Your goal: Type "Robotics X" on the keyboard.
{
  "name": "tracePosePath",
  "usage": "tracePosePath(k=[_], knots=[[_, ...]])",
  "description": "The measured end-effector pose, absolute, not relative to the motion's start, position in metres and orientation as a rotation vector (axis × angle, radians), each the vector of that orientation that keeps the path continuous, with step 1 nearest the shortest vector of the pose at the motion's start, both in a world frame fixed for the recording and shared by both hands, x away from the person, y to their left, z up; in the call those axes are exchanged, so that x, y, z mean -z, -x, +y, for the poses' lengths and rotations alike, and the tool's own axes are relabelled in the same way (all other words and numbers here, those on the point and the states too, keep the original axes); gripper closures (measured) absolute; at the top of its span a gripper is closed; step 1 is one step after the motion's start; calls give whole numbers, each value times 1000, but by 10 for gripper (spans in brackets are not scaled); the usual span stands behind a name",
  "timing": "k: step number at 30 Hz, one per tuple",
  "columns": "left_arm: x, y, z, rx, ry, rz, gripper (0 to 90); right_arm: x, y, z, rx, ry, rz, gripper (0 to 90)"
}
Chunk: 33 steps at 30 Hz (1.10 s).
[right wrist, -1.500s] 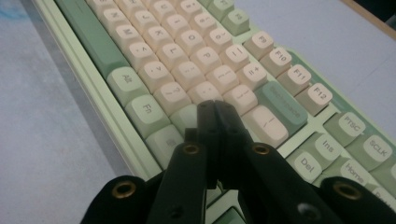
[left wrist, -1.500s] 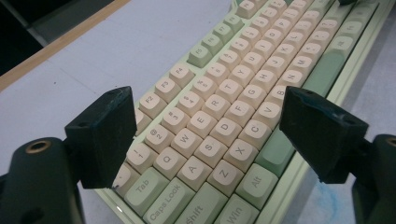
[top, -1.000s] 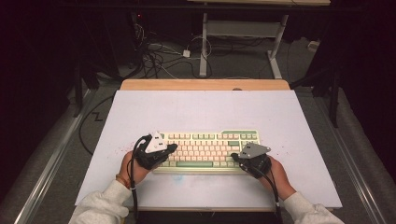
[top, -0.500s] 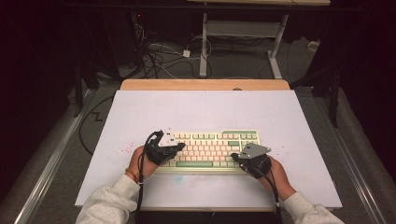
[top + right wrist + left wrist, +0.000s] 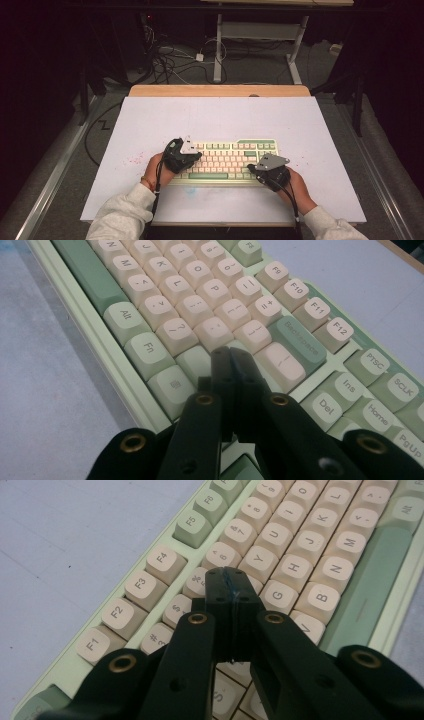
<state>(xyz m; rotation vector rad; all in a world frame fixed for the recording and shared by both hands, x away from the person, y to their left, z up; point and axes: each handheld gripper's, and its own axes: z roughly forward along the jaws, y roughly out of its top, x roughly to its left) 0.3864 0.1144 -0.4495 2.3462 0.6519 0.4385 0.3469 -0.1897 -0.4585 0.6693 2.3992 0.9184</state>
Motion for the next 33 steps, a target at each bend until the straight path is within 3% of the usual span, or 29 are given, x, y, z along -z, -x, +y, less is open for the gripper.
tracePosePath(k=[17,24,33], knots=[[453,-387,111,-433,-2376,643,878,458,-346,-189,-911,-671,2396,900],[445,-380,113,-518,-2335,624,877,455,-345,-191,-918,-662,2386,900],[437,-374,121,-528,-2286,612,877,442,-338,-197,-972,-662,2343,900]])
